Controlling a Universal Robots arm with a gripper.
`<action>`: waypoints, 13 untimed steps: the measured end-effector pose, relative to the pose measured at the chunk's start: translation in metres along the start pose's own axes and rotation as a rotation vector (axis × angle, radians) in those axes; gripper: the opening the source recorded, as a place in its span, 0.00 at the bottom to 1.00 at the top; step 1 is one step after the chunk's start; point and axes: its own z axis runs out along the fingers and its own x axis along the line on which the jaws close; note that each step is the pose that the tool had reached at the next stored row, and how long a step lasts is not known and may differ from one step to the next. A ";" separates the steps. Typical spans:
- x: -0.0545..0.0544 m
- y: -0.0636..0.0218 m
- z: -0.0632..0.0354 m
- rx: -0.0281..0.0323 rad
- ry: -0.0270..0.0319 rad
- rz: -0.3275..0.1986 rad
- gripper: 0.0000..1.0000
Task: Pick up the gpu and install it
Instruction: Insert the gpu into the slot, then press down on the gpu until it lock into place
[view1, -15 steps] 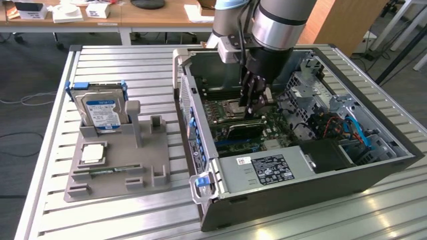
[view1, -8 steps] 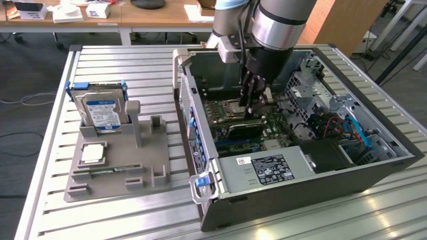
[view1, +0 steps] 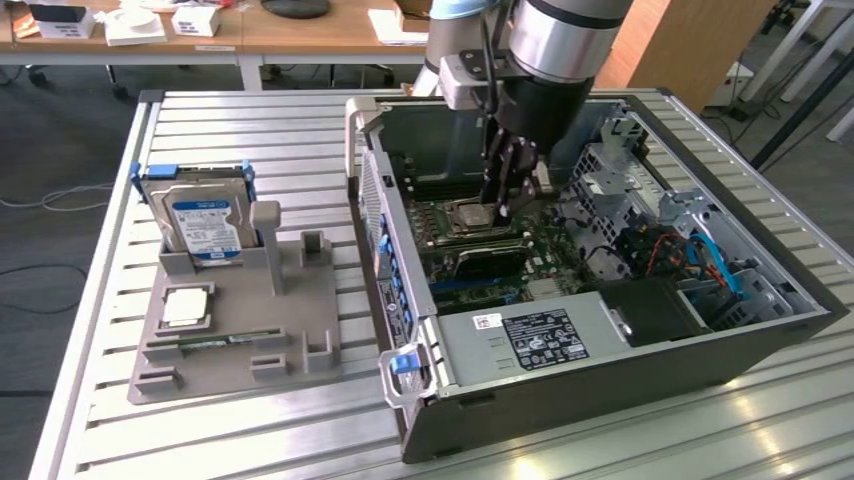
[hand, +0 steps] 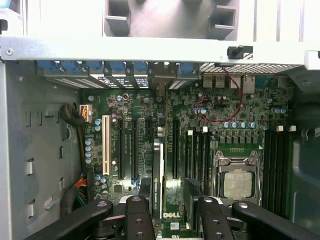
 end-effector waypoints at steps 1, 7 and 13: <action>0.000 0.0000 -0.0025 0.0000 0.0000 0.000 0.41; -0.001 0.0001 -0.0176 0.0000 0.0000 0.000 0.41; -0.001 0.0001 -0.0208 0.0000 0.0000 0.000 0.41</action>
